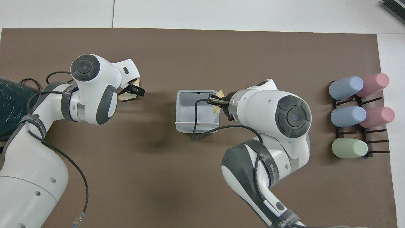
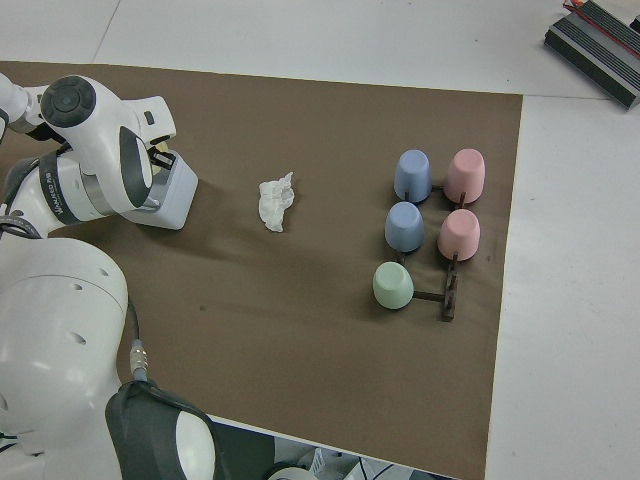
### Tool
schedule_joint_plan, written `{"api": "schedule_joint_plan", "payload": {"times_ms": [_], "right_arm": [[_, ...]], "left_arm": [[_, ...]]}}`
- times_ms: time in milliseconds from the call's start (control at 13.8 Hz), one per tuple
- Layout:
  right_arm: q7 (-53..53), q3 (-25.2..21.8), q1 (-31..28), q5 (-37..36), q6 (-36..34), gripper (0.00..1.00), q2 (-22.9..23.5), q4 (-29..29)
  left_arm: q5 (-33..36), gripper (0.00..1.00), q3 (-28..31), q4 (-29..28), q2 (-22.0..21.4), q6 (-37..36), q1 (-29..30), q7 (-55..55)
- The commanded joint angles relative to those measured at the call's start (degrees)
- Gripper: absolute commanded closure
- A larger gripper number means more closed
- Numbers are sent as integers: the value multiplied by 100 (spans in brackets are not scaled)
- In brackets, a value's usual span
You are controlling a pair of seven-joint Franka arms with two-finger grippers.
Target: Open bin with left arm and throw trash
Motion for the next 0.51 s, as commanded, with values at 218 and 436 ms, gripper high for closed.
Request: {"api": "schedule_joint_plan", "payload": {"times_ms": [218,436], "right_arm": [[42,110,-56,140,228,38,126,27],[34,102,-56,140,219,21,126,27]], "left_arm": [[140,69,-22,-586,-307,172,-60,124],[140,100,-22,-305,-272,-82,-52,124]]}}
